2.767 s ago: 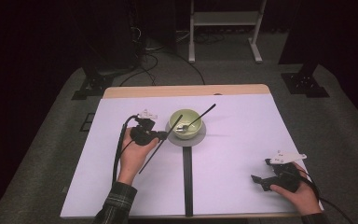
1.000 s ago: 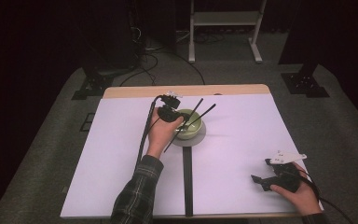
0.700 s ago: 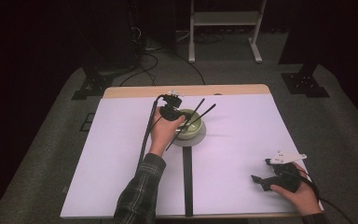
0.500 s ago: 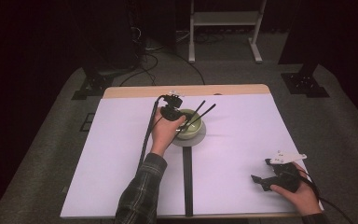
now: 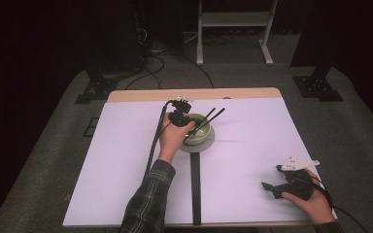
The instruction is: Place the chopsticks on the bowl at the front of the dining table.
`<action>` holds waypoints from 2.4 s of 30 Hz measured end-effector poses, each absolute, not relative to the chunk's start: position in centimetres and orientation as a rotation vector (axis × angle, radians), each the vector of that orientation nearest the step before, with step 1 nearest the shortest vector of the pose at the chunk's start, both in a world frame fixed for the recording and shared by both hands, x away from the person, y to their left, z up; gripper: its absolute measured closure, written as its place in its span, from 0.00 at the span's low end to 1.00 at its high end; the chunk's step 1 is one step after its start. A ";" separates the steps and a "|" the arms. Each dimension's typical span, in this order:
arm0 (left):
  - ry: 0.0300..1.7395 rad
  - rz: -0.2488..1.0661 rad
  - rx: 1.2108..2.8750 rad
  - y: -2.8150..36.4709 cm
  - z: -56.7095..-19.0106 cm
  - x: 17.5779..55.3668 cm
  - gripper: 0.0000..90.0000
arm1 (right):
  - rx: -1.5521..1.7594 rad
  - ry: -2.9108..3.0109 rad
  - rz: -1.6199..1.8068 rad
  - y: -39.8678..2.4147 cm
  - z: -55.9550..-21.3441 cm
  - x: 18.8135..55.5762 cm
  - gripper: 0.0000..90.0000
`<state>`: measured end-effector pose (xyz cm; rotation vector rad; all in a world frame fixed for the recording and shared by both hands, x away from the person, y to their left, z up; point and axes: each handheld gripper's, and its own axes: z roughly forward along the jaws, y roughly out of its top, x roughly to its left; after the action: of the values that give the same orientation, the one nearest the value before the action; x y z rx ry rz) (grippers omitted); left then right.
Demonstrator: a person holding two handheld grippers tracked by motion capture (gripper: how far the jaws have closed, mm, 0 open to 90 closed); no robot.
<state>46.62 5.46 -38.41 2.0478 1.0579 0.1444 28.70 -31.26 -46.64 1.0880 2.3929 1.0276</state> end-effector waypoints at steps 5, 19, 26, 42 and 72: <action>1.060 0.149 2.045 5.6 -38.4 46.6 0.93 | 1.088 2.393 1.028 -31.3 -46.6 28.7 0.11; 1.053 0.192 2.037 7.4 -37.0 45.8 0.73 | 1.087 2.393 1.027 -31.3 -46.6 28.7 0.11; 1.041 0.218 2.042 8.9 -36.4 44.8 0.60 | 1.086 2.392 1.027 -31.3 -46.6 28.7 0.11; 1.038 0.277 2.068 12.8 -36.1 42.0 0.27 | 1.087 2.392 1.026 -31.2 -46.6 28.7 0.11; 0.992 0.386 2.130 17.3 -39.4 34.3 0.10 | 1.087 2.391 1.024 -31.2 -46.6 28.7 0.11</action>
<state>34.26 17.31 -39.37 2.1301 0.9924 0.3861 28.69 -31.23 -46.64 1.0869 2.3915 1.0243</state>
